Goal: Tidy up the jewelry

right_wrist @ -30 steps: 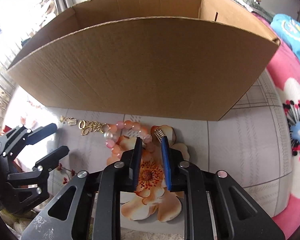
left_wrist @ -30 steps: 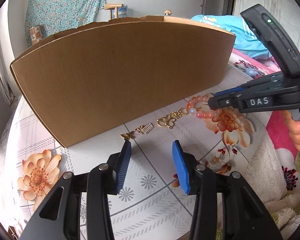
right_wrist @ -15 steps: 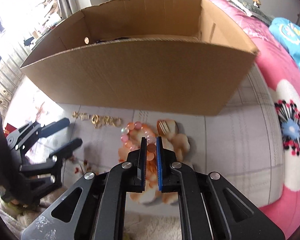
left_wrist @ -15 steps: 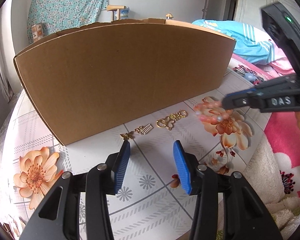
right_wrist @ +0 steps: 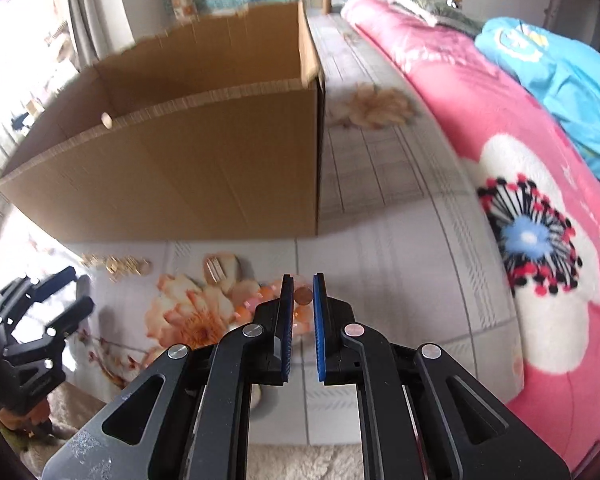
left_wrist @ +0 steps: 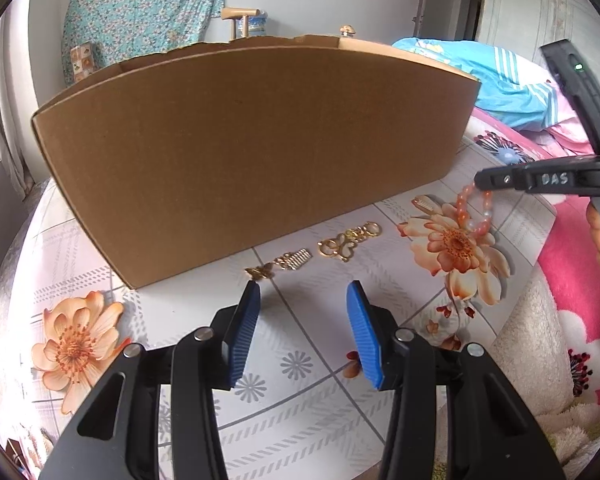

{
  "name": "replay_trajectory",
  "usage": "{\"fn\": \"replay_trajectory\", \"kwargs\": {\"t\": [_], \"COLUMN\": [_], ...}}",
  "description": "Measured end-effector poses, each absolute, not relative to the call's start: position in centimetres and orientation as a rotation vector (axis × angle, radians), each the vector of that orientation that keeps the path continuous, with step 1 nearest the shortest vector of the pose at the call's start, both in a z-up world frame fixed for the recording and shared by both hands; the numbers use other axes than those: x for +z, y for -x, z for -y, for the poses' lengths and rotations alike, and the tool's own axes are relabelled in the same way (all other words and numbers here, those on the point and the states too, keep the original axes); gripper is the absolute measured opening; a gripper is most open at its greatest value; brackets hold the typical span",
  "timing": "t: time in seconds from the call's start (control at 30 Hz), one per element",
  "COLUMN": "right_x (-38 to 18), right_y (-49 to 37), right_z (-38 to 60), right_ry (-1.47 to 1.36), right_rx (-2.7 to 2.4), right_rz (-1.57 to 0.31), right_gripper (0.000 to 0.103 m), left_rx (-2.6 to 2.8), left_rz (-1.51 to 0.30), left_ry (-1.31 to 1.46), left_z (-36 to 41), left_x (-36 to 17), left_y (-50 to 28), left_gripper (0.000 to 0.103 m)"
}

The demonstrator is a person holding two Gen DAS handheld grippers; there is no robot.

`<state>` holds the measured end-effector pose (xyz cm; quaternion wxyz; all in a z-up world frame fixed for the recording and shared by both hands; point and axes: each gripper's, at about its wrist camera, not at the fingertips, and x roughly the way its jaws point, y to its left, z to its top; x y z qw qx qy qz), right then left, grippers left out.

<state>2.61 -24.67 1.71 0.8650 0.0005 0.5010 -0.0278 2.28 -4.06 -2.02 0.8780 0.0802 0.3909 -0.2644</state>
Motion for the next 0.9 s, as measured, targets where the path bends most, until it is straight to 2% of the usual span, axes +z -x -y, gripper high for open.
{"fn": "replay_trajectory", "kwargs": {"t": [0.13, 0.27, 0.6, 0.9], "right_x": [3.2, 3.7, -0.4, -0.5], "right_y": [-1.0, -0.7, -3.1, -3.9], "right_z": [24.2, 23.9, 22.0, 24.2], "right_ry": [0.040, 0.019, 0.003, 0.005], "right_rx": [-0.015, 0.057, 0.205, 0.145], "right_rz": [-0.969, -0.953, -1.053, -1.073], "right_gripper": [0.015, 0.015, 0.015, 0.014], "left_rx": [-0.525, -0.540, -0.577, -0.579], "left_rz": [-0.800, -0.800, -0.795, -0.825], "left_ry": [-0.150, -0.138, -0.180, -0.173], "left_z": [3.5, 3.8, 5.9, 5.9], "left_x": [-1.5, -1.3, -1.4, -2.0], "left_y": [-2.7, -3.1, -3.2, -4.4], "left_gripper": [0.044, 0.043, 0.021, 0.020]}}
